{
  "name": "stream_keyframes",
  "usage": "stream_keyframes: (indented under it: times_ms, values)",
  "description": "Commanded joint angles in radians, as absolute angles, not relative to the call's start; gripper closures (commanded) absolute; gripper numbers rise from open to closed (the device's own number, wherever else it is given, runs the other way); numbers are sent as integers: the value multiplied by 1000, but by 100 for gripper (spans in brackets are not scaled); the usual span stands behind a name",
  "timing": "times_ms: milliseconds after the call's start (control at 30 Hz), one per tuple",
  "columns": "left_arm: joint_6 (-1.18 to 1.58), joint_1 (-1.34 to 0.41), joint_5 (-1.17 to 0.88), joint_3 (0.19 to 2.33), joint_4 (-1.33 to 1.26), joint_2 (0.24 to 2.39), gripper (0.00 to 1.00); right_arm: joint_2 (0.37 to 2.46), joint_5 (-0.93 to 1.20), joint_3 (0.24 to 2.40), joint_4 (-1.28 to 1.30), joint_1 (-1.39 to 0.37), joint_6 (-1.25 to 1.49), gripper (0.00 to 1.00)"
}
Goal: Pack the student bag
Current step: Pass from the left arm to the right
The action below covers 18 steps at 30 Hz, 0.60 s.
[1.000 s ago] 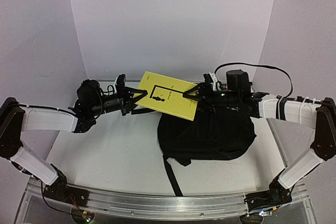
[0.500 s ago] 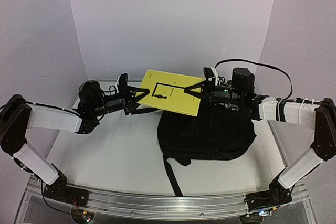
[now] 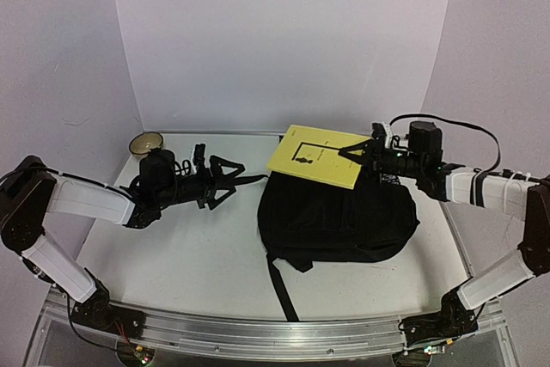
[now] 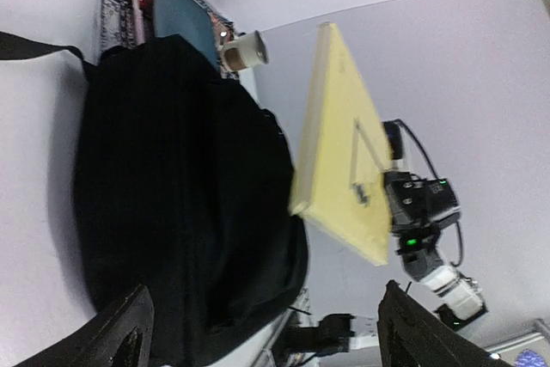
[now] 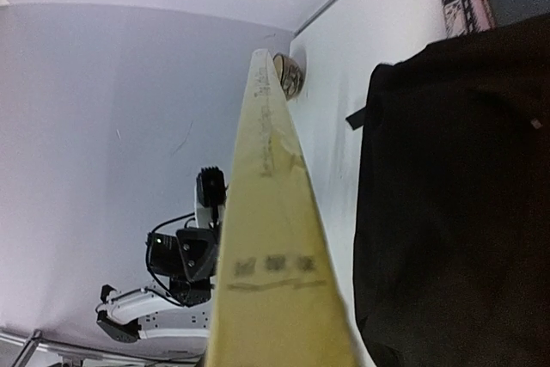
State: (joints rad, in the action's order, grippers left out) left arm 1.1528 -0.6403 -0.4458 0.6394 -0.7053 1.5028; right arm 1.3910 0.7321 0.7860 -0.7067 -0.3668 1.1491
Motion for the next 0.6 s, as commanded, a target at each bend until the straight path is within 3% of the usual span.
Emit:
stream_keyframes:
  times_ms: [0,267,400,567]
  values:
    - [1022,-656,-369,726,-494,1509,6,1276,758,790,-794,-303,1146,100]
    - [930,-751,-344,941,-323,1726,11,1205,731,771,-685,-254,1088,100]
    - [851,-796,-222,1090,-77,1831,13,1182,727,770,-651,-253,1066,100]
    - [827,-819,-218,1156,-20,1876,26,1168,724,772,-618,-253,1040,100]
